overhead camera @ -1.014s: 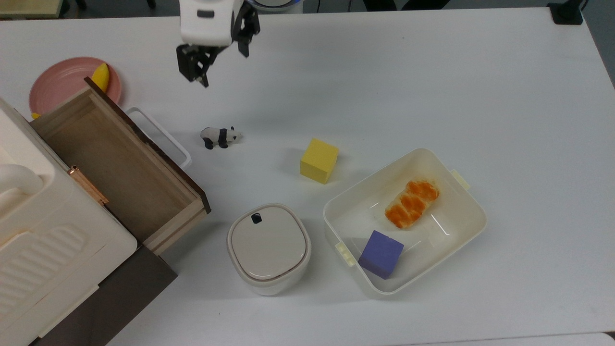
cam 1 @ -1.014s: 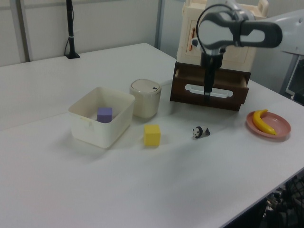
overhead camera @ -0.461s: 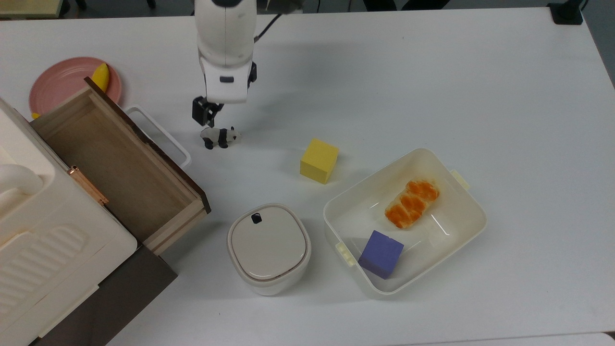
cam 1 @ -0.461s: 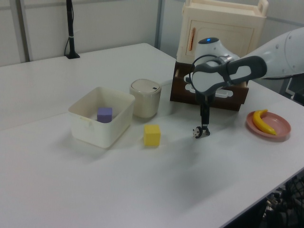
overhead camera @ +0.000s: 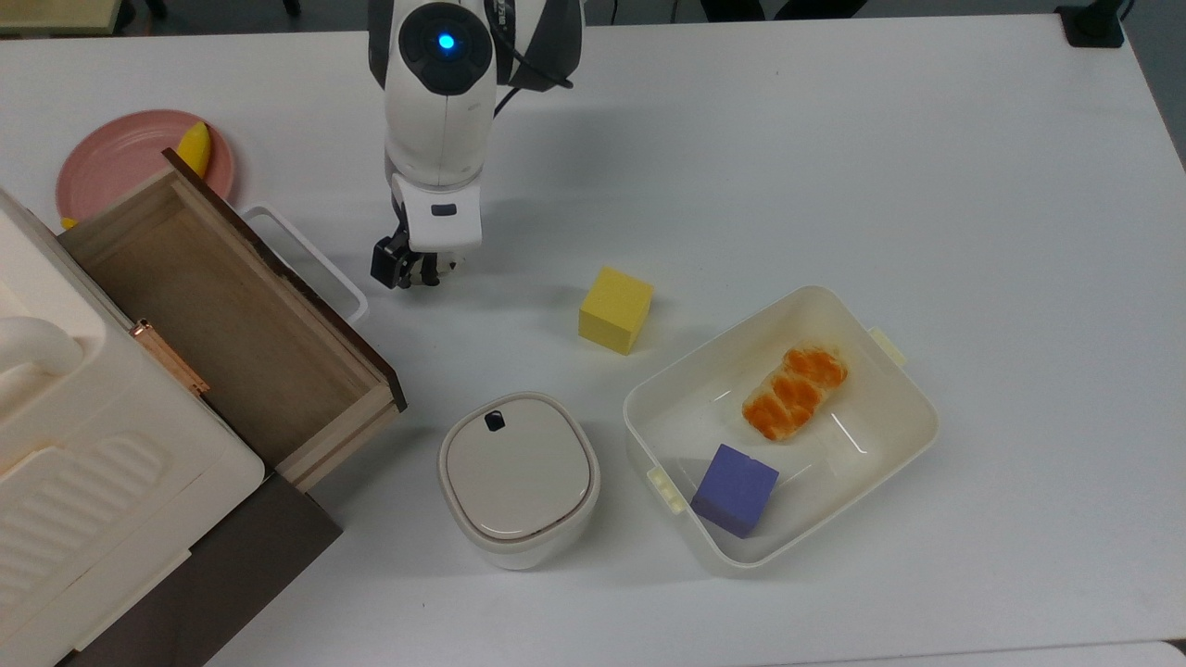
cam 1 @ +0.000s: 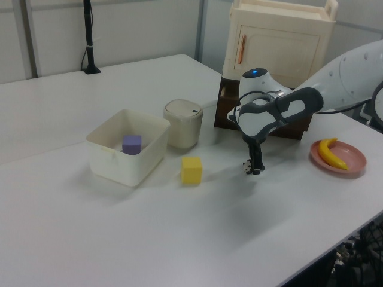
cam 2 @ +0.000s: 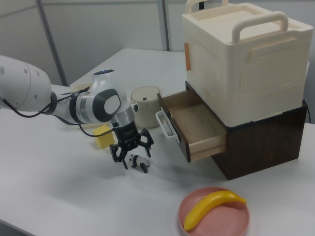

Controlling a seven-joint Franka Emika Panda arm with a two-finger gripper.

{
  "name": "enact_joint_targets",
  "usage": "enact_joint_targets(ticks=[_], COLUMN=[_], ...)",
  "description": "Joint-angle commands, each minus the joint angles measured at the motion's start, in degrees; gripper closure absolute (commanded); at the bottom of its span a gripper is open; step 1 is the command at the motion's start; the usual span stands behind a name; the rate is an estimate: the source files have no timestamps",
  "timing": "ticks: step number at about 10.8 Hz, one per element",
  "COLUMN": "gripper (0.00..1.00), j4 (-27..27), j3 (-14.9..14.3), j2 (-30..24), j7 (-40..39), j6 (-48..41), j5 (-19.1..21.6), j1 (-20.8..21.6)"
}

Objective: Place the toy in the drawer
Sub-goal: 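Close the gripper on the panda toy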

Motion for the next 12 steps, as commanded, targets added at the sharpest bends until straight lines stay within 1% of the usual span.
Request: enact_joint_targets(ticks=[1, 2, 3, 4, 5, 7, 8, 9, 10, 11, 12], gripper=[0.09, 0.19, 0.34, 0.47, 0.54, 0.54, 0.60, 0.69, 0.72, 0.78, 0.80], j4=[-0.01, -0.01, 0.08, 0.43, 0.78, 1.31, 1.49, 1.49, 1.40, 1.40, 1.57], j3=[-0.35, -0.35, -0.35, -0.35, -0.26, -0.09, 0.09, 0.18, 0.18, 0.27, 0.27], j2=[-0.22, -0.22, -0.13, -0.13, -0.13, -0.13, -0.13, -0.13, 0.05, 0.22, -0.12], j7=[-10.15, -10.35, -10.44, -10.35, -10.26, -9.74, -9.74, -9.65, -9.73, -9.65, -9.65], j6=[1.64, 1.64, 1.64, 1.47, 1.38, 1.29, 1.29, 1.29, 1.29, 1.20, 0.94], j5=[-1.37, -1.37, -1.37, -1.37, -1.37, -1.02, -0.93, -0.93, -0.84, -0.84, -0.58], j1=[-1.46, -1.46, -1.46, -1.46, -1.37, -1.29, -1.29, -1.20, -1.20, -1.02, -1.02])
